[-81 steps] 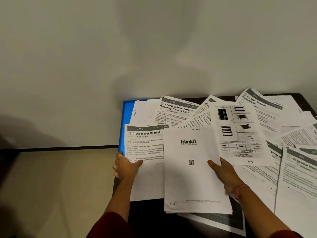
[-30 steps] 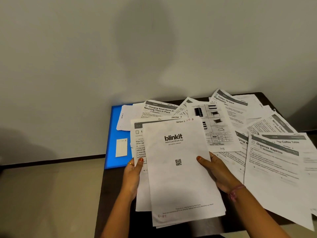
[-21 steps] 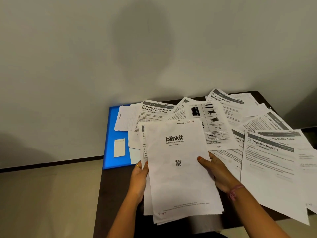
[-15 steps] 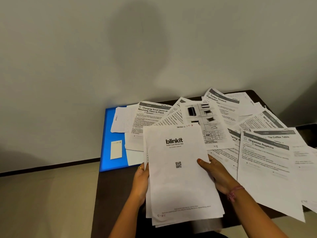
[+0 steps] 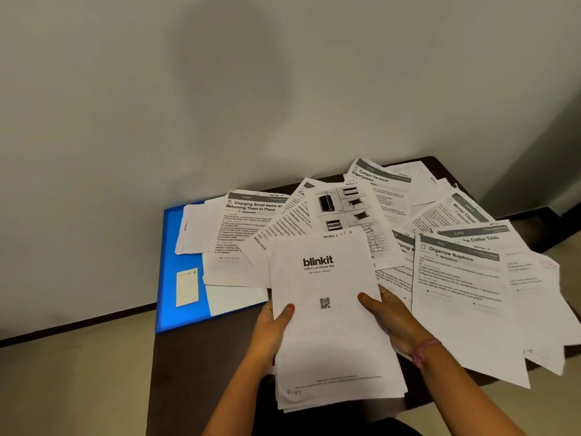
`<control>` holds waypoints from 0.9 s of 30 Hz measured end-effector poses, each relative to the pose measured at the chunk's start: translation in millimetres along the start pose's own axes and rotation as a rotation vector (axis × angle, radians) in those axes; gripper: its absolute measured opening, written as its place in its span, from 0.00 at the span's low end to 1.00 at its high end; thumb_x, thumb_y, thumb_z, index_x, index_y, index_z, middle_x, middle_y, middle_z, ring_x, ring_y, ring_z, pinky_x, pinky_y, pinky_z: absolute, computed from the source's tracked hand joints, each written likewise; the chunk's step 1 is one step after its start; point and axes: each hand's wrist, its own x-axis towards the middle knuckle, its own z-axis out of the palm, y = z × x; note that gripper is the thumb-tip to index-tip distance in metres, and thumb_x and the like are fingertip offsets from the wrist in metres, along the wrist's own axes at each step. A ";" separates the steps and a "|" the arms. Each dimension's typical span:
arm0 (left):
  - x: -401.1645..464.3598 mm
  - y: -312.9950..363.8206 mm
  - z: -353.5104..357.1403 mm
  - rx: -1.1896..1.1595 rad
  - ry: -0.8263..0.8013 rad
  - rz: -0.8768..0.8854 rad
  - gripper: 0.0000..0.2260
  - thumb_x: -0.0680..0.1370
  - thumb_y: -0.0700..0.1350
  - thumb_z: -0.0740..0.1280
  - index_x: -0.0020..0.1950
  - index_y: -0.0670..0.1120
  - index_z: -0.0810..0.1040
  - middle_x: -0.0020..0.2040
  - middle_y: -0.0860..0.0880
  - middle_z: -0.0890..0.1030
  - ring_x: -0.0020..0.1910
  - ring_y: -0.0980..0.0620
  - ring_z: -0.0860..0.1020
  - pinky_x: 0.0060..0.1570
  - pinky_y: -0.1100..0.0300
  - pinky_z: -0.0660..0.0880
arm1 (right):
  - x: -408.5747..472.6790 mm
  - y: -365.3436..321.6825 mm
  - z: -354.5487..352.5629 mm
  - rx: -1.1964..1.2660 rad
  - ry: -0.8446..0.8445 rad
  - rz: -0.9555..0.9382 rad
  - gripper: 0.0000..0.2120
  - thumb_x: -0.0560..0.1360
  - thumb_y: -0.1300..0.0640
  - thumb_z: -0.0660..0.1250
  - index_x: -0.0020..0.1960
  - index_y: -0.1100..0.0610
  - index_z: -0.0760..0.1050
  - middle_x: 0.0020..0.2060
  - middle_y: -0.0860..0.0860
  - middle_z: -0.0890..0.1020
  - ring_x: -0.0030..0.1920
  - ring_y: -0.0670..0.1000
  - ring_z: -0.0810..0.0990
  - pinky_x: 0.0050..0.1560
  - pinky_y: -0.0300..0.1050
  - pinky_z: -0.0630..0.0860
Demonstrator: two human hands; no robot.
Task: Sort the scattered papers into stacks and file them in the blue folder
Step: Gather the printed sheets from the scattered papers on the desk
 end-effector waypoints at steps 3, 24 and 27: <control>7.7 -2.1 17.0 0.039 0.028 0.006 0.11 0.80 0.43 0.64 0.62 0.51 0.72 0.56 0.51 0.81 0.52 0.54 0.80 0.48 0.61 0.76 | 2.1 -1.1 -16.9 0.026 0.015 0.006 0.14 0.78 0.61 0.64 0.64 0.54 0.72 0.57 0.51 0.82 0.57 0.54 0.81 0.60 0.52 0.75; 35.5 -1.6 158.6 0.438 -0.109 -0.063 0.12 0.81 0.44 0.59 0.64 0.48 0.72 0.52 0.53 0.77 0.44 0.58 0.77 0.36 0.65 0.71 | -1.7 -21.0 -151.7 -0.022 0.248 -0.037 0.15 0.79 0.61 0.62 0.64 0.51 0.71 0.58 0.48 0.80 0.56 0.49 0.80 0.54 0.43 0.77; 37.6 -4.6 176.3 0.447 -0.094 -0.081 0.11 0.81 0.45 0.59 0.64 0.48 0.71 0.55 0.50 0.76 0.47 0.54 0.78 0.39 0.61 0.73 | 2.4 -20.1 -167.7 -0.027 0.258 -0.033 0.15 0.79 0.62 0.61 0.65 0.53 0.71 0.59 0.49 0.80 0.58 0.50 0.79 0.57 0.45 0.75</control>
